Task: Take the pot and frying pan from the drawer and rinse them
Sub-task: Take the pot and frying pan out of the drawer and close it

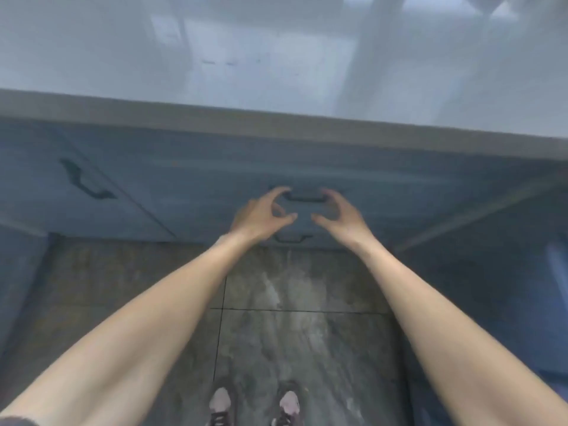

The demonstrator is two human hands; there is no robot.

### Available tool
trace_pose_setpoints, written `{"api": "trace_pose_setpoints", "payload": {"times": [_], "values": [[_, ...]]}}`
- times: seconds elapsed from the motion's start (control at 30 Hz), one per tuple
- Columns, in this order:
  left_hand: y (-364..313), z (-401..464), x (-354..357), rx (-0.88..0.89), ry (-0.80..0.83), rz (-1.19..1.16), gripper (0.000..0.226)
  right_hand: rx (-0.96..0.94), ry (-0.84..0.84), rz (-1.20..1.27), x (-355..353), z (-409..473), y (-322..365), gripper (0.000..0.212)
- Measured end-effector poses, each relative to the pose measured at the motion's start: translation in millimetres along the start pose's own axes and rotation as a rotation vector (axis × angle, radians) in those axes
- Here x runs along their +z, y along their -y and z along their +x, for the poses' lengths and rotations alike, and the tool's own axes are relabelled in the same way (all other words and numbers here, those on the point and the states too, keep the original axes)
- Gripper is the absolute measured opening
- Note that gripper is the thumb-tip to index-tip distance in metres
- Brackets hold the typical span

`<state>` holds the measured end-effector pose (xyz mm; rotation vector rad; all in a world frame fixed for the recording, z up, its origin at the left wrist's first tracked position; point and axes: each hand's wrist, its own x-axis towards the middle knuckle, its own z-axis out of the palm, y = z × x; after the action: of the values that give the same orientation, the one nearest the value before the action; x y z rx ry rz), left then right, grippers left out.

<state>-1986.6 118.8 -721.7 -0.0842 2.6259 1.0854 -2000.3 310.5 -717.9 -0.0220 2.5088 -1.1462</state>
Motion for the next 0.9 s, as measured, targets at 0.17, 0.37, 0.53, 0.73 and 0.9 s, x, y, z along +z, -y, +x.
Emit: {"api": "trace_pose_setpoints", "payload": {"times": [0.17,0.37,0.53,0.73,0.9], "values": [[-5.1,39.3,4.2,0.043,-0.013,0.153,0.026,-0.033,0.034,-0.108,-4.2,43.8,-17.0,0.03],[-4.7,37.9,7.6,0.17,-0.011,0.122,0.017,0.019,-0.16,0.041,10.4,36.7,-14.8,0.022],[3.0,13.4,23.0,0.161,-0.069,0.02,0.013,0.013,-0.204,0.098,22.7,13.2,-23.2,0.021],[13.0,-37.8,31.9,0.161,0.113,-0.011,0.013,0.06,-0.153,0.184,36.3,-52.9,-31.2,0.024],[24.3,-107.8,51.7,0.149,0.26,-0.107,0.014,0.133,-0.058,0.217,49.0,-126.1,-48.0,0.031]]}}
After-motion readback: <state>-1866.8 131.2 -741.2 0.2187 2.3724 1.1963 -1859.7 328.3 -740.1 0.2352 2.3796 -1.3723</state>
